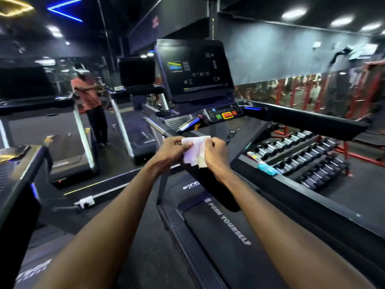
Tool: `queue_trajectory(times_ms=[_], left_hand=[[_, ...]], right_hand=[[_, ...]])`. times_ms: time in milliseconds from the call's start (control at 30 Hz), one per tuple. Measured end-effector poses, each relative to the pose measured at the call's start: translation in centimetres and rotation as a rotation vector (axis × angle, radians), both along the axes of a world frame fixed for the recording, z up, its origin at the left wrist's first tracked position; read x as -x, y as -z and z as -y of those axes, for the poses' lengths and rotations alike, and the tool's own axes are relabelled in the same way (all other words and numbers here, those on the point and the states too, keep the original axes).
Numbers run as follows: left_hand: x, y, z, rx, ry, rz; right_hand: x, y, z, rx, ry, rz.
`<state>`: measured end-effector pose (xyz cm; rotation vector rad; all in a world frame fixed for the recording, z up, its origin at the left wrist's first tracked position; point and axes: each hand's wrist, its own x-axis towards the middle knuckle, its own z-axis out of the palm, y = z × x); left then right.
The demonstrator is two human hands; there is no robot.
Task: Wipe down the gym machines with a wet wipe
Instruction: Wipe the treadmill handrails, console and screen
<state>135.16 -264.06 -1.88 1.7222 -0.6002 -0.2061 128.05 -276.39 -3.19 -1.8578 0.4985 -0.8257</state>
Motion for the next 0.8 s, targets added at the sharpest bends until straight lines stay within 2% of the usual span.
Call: queue_trajectory(times_ms=[133,267,367,467,533,600,700,733,800], left_hand=[[2.2,0.3,3.7,0.013,0.018,0.027],[4.3,1.9,6.9,-0.064,-0.027,0.197],[6.5,2.5,7.7,-0.107,-0.094,0.286],[7.9,3.5,8.2,-0.214,-0.071,0.384],[8.2,4.3,8.3,-0.279,-0.04,0.395],[8.7,5.0,8.4,-0.352,-0.018,0.419],[9.6,5.4,8.3,-0.457,-0.033,0.498],[9.6,5.4,8.3,-0.469,-0.037,0.515],[9.4,5.2,8.2,-0.48,-0.038,0.528]], right_hand=[[2.6,-0.6,3.3,0.044,0.06,-0.052],[5.7,-0.6,5.6,0.023,0.032,-0.126],[8.1,-0.1,6.6,0.013,0.091,-0.161],[10.5,1.0,6.8,0.065,0.126,-0.219],[11.9,1.7,6.6,0.192,0.144,-0.345],[12.9,2.4,6.4,0.423,0.235,-0.446],[13.0,2.7,5.1,0.722,0.25,-0.312],[12.7,2.9,4.6,0.752,0.187,-0.277],[12.3,4.0,3.6,0.749,0.062,-0.325]])
